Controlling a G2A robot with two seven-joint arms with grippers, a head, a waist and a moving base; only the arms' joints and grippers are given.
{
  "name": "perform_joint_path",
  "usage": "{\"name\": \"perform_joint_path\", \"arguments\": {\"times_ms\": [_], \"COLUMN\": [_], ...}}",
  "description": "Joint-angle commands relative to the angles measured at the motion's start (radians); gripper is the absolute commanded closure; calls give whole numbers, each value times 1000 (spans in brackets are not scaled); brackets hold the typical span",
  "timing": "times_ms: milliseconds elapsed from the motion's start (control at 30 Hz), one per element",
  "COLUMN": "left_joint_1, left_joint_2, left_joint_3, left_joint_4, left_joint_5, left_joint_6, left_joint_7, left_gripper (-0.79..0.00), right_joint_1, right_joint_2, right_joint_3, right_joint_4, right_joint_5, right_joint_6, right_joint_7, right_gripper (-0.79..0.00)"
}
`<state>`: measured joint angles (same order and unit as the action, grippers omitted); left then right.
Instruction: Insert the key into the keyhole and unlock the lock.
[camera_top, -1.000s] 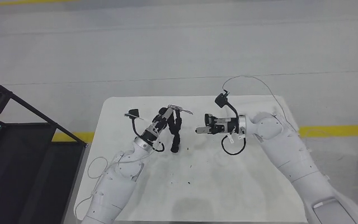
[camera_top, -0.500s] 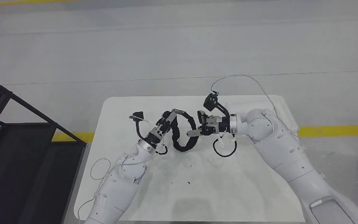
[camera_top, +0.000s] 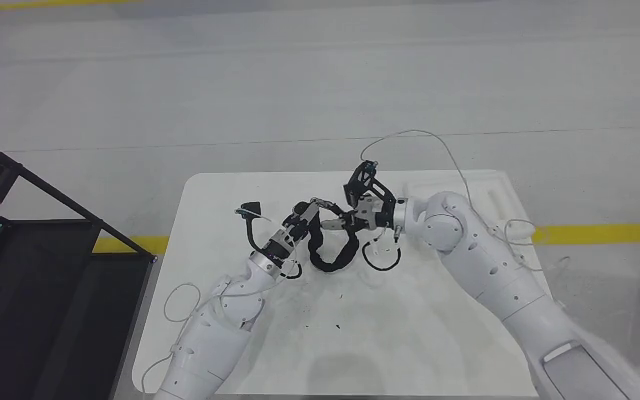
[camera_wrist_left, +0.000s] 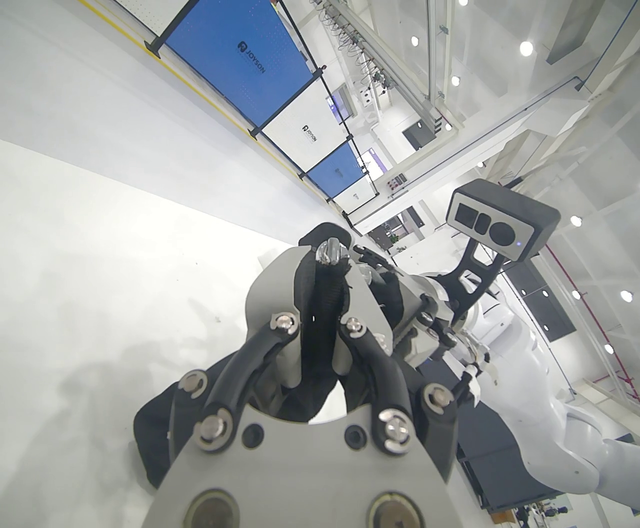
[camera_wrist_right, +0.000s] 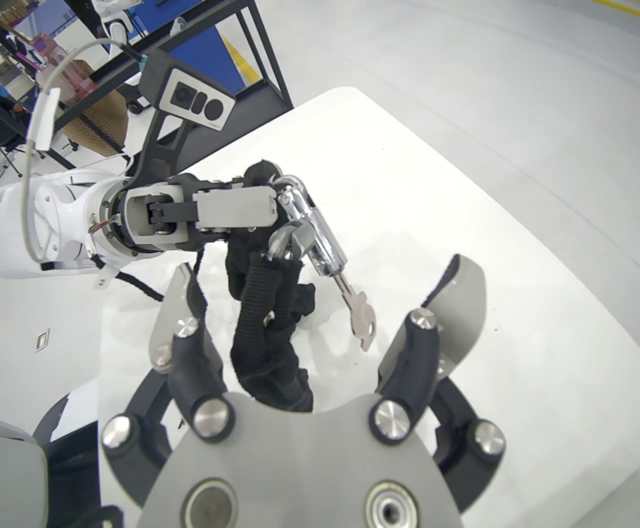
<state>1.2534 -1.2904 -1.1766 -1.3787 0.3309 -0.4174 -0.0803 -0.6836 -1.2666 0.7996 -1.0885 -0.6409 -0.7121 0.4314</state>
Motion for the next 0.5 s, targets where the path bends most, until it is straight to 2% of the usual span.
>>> {"name": "perform_joint_path", "arguments": {"times_ms": [0, 467], "left_joint_1": [-1, -8], "left_joint_2": [0, -4], "left_joint_3": [-1, -9], "left_joint_4": [1, 20], "left_joint_5": [1, 4], "left_joint_6": [1, 10], "left_joint_7": [-1, -4], "left_gripper": [0, 0], "right_joint_1": [0, -34], "right_joint_2": [-1, 15], "right_joint_3": [2, 55], "right_joint_4": [0, 5], "right_joint_5": [-13, -62], "right_joint_6": [-6, -64], "right_joint_7": [-22, -75], "right_gripper": [0, 0]}}
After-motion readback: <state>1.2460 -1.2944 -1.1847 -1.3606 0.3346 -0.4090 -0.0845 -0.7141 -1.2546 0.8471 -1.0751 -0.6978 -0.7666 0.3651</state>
